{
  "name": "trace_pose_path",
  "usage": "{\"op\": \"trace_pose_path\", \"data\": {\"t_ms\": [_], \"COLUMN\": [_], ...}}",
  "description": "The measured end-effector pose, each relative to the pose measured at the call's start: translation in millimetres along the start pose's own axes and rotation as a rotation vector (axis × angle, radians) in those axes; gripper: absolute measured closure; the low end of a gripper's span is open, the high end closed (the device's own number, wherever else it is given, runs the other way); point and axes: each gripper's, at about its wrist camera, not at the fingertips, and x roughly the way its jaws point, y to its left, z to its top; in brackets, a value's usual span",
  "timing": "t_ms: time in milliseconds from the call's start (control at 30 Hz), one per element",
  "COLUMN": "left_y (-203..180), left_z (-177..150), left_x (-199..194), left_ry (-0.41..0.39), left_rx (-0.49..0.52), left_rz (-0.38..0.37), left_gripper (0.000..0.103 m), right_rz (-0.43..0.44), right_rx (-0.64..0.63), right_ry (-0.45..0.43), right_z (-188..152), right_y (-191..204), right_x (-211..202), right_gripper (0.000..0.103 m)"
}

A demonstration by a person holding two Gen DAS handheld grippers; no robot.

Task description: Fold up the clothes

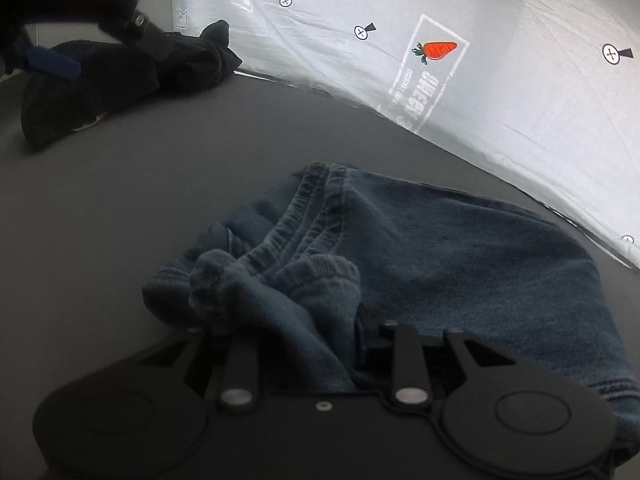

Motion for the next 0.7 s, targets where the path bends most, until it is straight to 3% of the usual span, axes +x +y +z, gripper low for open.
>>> {"op": "trace_pose_path", "data": {"t_ms": [100, 167, 200, 300, 367, 433, 567, 700], "left_y": [-7, -19, -28, -53, -71, -90, -125, -149], "left_z": [-10, -9, -8, -5, -6, -8, -20, -39], "left_x": [0, 3, 4, 7, 10, 13, 20, 33], "left_ry": [0.035, 0.047, 0.045, 0.038, 0.045, 0.056, 0.078, 0.116], "left_rx": [0.018, 0.042, 0.062, 0.123, 0.160, 0.200, 0.299, 0.398], "left_rz": [-0.038, -0.071, -0.089, -0.145, -0.187, -0.225, -0.271, -0.267], "left_gripper": [0.000, 0.000, 0.000, 0.000, 0.000, 0.000, 0.000, 0.000], "right_rz": [0.074, 0.080, 0.065, -0.023, -0.074, -0.150, -0.281, -0.375], "right_rx": [0.145, 0.188, 0.178, 0.135, 0.131, 0.133, 0.076, -0.168], "right_ry": [-0.040, -0.083, -0.101, -0.165, -0.189, -0.176, -0.066, 0.033], "right_z": [10, 15, 14, 1, -10, -19, -47, -75], "right_y": [-12, -22, -25, -36, -49, -62, -77, -69], "right_x": [-25, -43, -52, -87, -107, -115, -107, -89], "right_gripper": [0.050, 0.048, 0.048, 0.031, 0.030, 0.029, 0.028, 0.029]}}
